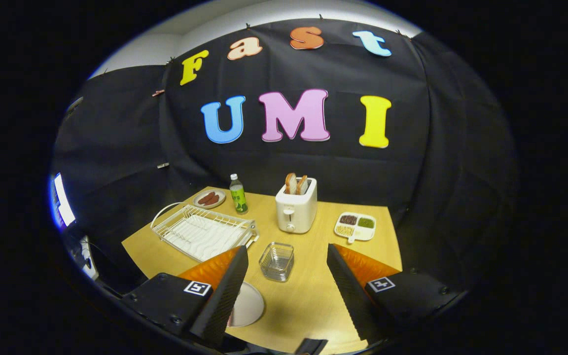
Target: Take the plate from the dish rack, then take the spoon from the basket and place it into the plate.
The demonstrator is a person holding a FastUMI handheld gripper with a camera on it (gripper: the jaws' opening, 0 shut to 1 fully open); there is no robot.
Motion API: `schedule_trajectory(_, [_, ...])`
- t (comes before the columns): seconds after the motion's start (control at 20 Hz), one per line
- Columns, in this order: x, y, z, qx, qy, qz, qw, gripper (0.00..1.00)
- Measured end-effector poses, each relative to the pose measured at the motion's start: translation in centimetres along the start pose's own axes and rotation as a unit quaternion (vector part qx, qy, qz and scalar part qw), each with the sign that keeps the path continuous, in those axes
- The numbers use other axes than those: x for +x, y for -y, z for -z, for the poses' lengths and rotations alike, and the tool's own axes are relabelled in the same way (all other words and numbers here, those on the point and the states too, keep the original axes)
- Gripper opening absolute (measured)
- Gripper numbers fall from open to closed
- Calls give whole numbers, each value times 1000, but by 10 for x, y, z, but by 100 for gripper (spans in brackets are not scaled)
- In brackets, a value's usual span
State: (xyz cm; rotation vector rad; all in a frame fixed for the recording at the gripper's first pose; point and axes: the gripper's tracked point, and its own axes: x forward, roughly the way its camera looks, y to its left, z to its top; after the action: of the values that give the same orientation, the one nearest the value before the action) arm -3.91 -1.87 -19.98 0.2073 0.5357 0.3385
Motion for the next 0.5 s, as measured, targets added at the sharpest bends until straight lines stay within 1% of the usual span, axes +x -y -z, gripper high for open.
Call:
schedule_trajectory(0.1, [-21,20,-36,-26,43,5,999,99])
schedule_trajectory(0.25, [-67,47,-78,-40,101,12,994,98])
schedule_trajectory(0.35, [-92,65,-100,-50,132,17,990,98])
schedule_trajectory(0.5, [-126,97,-119,-77,164,35,983,98])
